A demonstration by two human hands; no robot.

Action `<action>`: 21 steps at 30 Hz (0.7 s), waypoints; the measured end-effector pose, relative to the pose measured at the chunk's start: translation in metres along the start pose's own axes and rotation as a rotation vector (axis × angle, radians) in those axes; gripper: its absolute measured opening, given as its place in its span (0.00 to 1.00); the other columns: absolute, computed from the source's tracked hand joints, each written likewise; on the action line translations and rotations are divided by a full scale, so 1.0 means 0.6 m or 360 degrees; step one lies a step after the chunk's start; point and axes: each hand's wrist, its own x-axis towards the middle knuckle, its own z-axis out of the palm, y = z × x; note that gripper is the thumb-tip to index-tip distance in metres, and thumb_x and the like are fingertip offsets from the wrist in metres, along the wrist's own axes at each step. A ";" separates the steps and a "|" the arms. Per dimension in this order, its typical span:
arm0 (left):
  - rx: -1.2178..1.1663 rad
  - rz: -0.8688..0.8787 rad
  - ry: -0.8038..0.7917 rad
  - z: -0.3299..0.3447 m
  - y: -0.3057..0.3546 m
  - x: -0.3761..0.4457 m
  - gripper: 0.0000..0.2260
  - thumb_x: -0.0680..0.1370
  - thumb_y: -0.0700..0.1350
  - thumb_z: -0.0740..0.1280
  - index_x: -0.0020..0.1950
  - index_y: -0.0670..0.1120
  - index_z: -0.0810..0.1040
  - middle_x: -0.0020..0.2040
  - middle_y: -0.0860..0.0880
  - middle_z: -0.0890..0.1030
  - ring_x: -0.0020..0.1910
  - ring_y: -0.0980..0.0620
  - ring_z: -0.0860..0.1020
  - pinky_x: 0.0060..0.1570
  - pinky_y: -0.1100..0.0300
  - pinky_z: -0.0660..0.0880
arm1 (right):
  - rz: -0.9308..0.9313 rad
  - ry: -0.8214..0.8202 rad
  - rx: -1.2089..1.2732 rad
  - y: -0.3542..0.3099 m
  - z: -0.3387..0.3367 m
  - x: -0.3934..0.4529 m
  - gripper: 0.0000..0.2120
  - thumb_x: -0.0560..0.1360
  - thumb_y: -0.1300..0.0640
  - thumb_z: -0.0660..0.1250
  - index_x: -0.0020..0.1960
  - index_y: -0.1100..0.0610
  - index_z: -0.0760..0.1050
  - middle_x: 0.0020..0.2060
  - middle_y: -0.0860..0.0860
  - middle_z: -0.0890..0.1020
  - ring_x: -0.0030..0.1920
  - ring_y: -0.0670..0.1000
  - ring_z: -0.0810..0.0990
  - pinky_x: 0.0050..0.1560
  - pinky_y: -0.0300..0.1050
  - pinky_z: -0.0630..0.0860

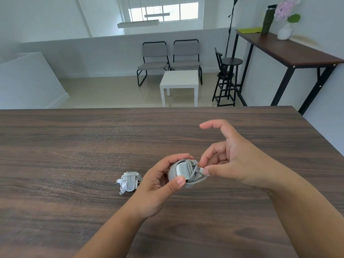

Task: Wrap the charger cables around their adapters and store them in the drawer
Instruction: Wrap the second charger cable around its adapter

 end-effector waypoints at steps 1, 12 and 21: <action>-0.0027 -0.0003 -0.0003 0.001 0.001 -0.001 0.25 0.75 0.55 0.70 0.69 0.48 0.71 0.65 0.44 0.78 0.63 0.47 0.77 0.60 0.58 0.73 | -0.0005 -0.0013 -0.0002 0.000 -0.002 0.001 0.38 0.67 0.68 0.74 0.63 0.37 0.61 0.41 0.54 0.85 0.41 0.59 0.83 0.49 0.57 0.79; -0.0104 -0.0023 0.0055 0.011 0.007 0.001 0.22 0.71 0.47 0.75 0.65 0.53 0.76 0.61 0.51 0.81 0.57 0.55 0.79 0.52 0.59 0.77 | -0.0212 0.0304 0.0207 0.017 0.013 0.000 0.29 0.67 0.68 0.75 0.58 0.46 0.65 0.40 0.55 0.85 0.36 0.54 0.83 0.41 0.49 0.79; -0.0123 -0.0026 0.0115 0.002 0.011 0.009 0.22 0.70 0.43 0.73 0.64 0.53 0.77 0.59 0.53 0.82 0.56 0.55 0.80 0.52 0.59 0.78 | -0.0349 0.0424 0.0212 0.027 0.035 -0.007 0.39 0.69 0.69 0.72 0.67 0.38 0.58 0.44 0.50 0.86 0.42 0.53 0.84 0.49 0.48 0.80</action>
